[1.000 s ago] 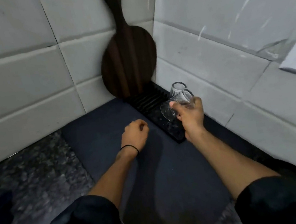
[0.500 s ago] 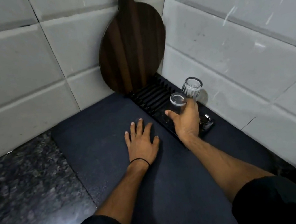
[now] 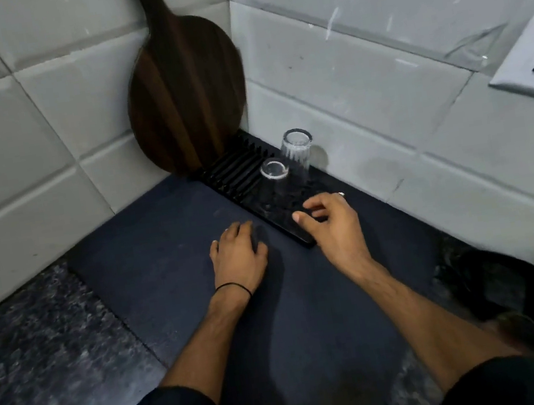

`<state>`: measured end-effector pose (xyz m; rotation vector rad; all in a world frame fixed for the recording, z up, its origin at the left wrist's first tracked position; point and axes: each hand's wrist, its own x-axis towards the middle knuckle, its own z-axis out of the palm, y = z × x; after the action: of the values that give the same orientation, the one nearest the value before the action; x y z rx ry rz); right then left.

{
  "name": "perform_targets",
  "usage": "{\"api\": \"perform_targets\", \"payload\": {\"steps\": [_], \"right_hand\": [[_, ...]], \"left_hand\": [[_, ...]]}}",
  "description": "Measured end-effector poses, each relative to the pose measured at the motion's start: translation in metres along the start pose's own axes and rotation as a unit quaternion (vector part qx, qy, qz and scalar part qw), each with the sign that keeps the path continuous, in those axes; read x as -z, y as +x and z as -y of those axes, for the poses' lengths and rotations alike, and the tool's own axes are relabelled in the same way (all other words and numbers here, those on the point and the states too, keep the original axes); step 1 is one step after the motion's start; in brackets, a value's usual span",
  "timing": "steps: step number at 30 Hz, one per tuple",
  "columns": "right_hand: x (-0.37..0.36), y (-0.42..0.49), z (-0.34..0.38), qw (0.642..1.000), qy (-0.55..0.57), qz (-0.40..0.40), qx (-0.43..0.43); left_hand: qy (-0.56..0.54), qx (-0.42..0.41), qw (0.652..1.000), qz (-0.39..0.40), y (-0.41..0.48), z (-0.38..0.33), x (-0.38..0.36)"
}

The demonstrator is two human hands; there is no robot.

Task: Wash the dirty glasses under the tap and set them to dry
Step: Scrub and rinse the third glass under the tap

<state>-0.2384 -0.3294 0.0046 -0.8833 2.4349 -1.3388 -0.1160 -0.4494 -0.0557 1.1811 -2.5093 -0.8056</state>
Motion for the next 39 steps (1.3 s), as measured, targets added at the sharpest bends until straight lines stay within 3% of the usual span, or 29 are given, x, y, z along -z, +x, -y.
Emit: {"api": "perform_targets", "payload": {"steps": [3,7,12,16,19,21,26,28,32,36,39], "right_hand": [[0.049,-0.049,-0.011,0.999,0.021,-0.023,0.031],[0.112,-0.113,-0.035,0.996,-0.004,-0.079,0.046],[0.176,-0.192,-0.068,0.983,-0.084,-0.164,0.021],[0.210,-0.241,-0.098,0.951,-0.202,-0.233,-0.037],[0.219,-0.264,-0.115,0.924,-0.283,-0.210,-0.145],[0.219,-0.270,-0.122,0.914,-0.308,-0.195,-0.179],[0.213,-0.267,-0.137,0.937,-0.282,-0.174,-0.115],[0.216,-0.263,-0.140,0.939,-0.248,-0.199,-0.134],[0.225,-0.252,-0.142,0.935,-0.293,-0.153,-0.130],[0.238,-0.257,-0.145,0.945,-0.268,-0.143,-0.119],[0.251,-0.273,-0.152,0.950,-0.244,-0.161,-0.112]], "left_hand": [[-0.044,-0.045,0.998,-0.011,-0.037,-0.025,-0.008],[-0.112,-0.104,0.987,0.045,-0.091,-0.068,-0.034],[-0.139,-0.197,0.962,0.129,-0.145,-0.117,-0.068],[-0.100,-0.253,0.953,0.132,-0.171,-0.140,-0.093],[-0.058,-0.239,0.963,0.110,-0.187,-0.146,-0.109],[-0.012,-0.223,0.965,0.135,-0.200,-0.144,-0.120],[0.113,-0.255,0.948,0.155,-0.215,-0.130,-0.138],[0.117,-0.250,0.948,0.158,-0.215,-0.132,-0.137],[0.117,-0.244,0.949,0.163,-0.216,-0.137,-0.135],[0.104,-0.223,0.954,0.169,-0.214,-0.145,-0.131],[0.011,-0.204,0.971,0.122,-0.221,-0.157,-0.124]]}}
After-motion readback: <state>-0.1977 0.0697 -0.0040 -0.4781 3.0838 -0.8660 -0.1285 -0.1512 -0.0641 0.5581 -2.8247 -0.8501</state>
